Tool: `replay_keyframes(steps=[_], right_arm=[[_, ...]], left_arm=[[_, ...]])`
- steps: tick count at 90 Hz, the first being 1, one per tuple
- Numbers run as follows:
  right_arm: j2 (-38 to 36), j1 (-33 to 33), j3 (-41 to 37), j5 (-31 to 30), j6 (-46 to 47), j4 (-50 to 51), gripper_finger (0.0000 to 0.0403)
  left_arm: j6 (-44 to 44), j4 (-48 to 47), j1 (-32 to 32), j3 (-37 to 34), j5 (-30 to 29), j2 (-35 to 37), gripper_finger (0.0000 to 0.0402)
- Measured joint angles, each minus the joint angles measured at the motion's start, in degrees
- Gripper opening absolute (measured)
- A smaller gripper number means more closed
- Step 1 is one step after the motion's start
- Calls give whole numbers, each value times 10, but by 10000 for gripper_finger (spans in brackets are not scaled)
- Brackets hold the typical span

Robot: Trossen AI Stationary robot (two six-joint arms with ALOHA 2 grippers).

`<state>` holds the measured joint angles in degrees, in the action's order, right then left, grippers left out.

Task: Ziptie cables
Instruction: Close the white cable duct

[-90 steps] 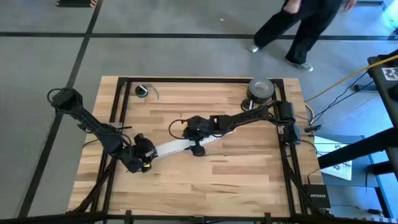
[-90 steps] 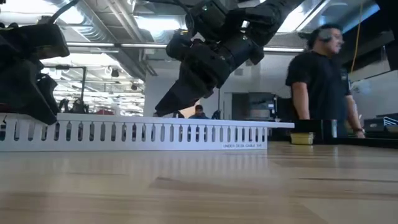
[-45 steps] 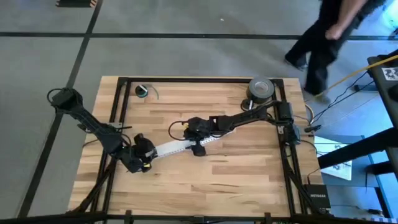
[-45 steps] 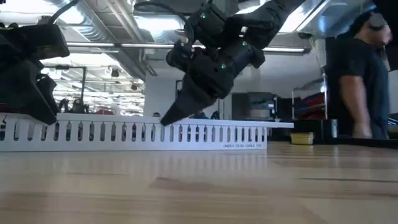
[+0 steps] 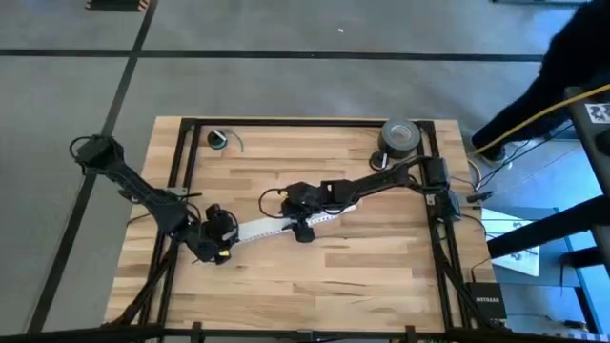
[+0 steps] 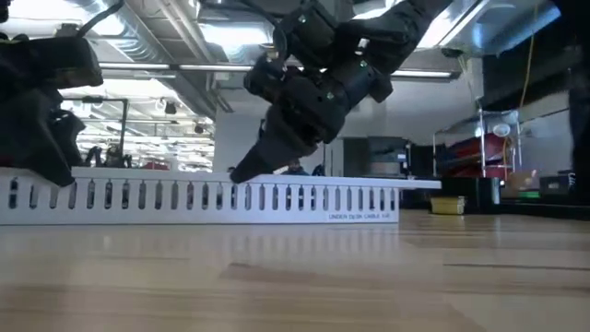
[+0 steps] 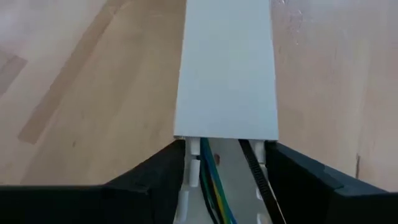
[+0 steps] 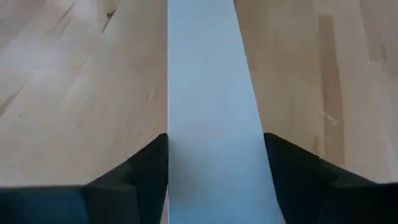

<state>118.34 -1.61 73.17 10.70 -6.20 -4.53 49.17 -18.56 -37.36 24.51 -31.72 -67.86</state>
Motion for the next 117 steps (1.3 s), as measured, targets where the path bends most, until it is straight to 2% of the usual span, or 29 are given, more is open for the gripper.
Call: replay_keyframes(steps=[24,49,78,97,107,117], right_arm=[[9,0,2,1,12,-30,210],[61,-12,72,14,3,16,210],[69,-13,89,15,0,32,213],[77,-15,92,6,5,24,263],[76,-16,90,-12,16,31,300],[75,-15,90,-18,15,37,328]], left_arm=[[3,5,2,-1,0,-1,200],[19,-25,0,0,4,0,200],[38,-42,-7,1,3,0,200],[45,-27,-4,2,-11,-3,206],[58,-30,1,1,-11,-2,229],[53,-40,12,4,12,0,260]])
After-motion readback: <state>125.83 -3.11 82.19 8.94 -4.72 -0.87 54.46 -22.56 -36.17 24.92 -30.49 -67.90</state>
